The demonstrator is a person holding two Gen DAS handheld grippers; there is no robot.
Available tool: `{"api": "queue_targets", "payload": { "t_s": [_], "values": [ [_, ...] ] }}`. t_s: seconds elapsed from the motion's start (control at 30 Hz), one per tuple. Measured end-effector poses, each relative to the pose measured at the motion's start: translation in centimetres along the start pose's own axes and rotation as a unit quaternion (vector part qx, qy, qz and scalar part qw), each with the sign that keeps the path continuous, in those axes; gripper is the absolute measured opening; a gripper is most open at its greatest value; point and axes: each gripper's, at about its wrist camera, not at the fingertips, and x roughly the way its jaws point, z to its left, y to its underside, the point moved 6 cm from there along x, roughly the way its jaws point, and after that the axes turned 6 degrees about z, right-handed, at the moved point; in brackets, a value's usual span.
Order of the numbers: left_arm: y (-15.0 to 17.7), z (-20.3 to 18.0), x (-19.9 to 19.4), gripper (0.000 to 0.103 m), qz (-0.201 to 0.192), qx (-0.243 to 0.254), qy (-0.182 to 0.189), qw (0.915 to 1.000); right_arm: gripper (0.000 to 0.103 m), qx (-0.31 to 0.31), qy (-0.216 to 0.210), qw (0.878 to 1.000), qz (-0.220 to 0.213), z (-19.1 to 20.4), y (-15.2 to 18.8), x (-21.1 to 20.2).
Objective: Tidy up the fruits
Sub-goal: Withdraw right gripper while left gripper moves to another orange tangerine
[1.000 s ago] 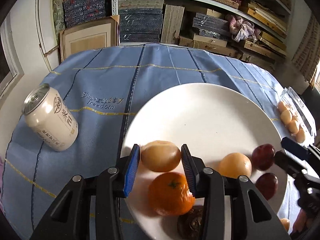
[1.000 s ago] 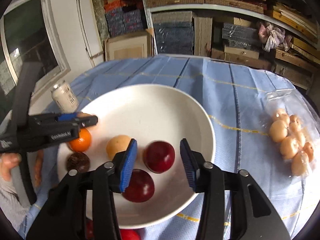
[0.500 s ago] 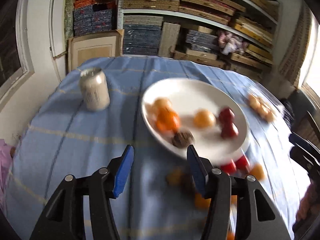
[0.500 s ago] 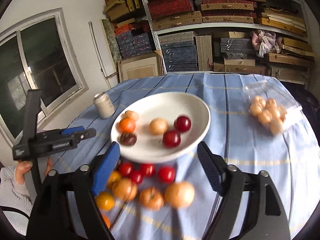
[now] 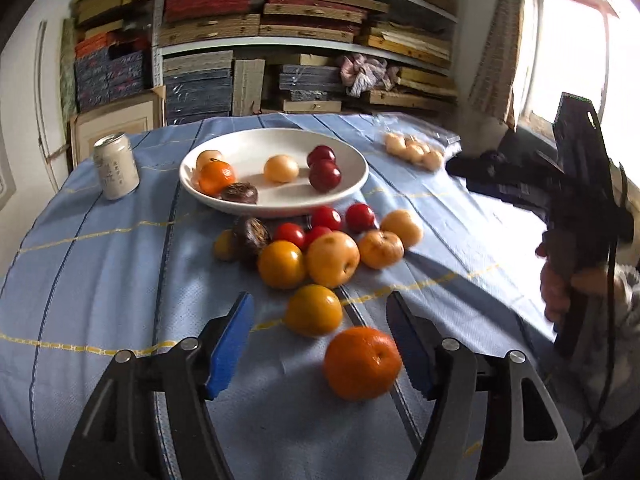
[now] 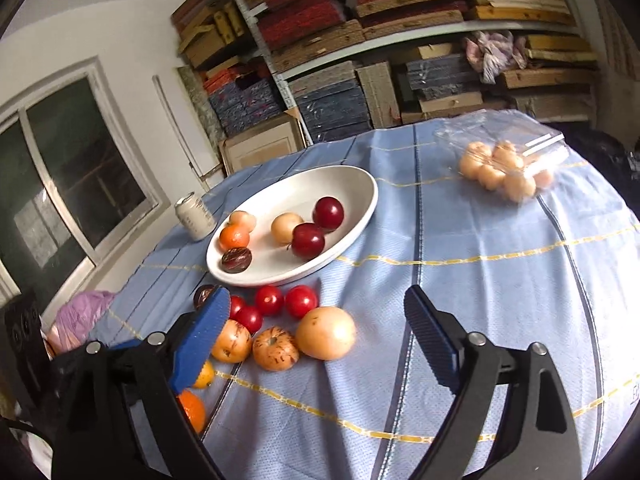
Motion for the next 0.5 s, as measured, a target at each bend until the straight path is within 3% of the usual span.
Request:
{"api": "queue_targets", "payload": {
  "t_s": [0.23,0.5],
  "values": [
    [1.5,-2.0,1.3,0.069,0.028,0.047,0.002,0.9985,0.090,-0.010,-0.003,1.000,0.008,1.0,-0.1,0.3],
    [2.7,-2.6,2.9,0.069,0.058,0.062,-0.005,0.9964,0.092,-0.011,0.000,1.000,0.014,1.2,0.1,0.6]
  ]
}}
